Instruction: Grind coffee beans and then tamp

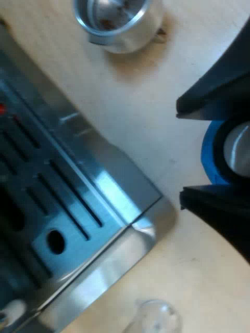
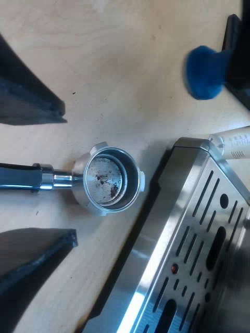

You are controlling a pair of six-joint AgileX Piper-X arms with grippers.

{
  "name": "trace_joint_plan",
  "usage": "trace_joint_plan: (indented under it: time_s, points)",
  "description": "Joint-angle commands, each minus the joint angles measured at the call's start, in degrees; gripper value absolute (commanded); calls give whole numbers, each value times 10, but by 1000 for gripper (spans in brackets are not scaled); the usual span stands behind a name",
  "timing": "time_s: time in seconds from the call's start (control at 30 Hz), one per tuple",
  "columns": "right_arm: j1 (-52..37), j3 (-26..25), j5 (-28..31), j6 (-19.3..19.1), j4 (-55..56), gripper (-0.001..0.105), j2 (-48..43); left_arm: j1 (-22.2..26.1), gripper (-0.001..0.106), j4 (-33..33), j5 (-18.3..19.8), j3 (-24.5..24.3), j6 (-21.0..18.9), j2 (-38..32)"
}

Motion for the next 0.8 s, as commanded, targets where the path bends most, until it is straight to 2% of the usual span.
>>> trace_joint_plan:
  time_s: [0.03,0.53,0.8]
  points:
    - [-4,-2,-5,-10,-4,47,-2,0,1,-27,5,17,-7,-4]
    - [-4,-2,-5,-10,-4,47,-2,0,1,-160,5,115,-7,-5]
    - [-4,-2,-5,-10,-4,47,-2,0,1,-204,5,125,-7,33]
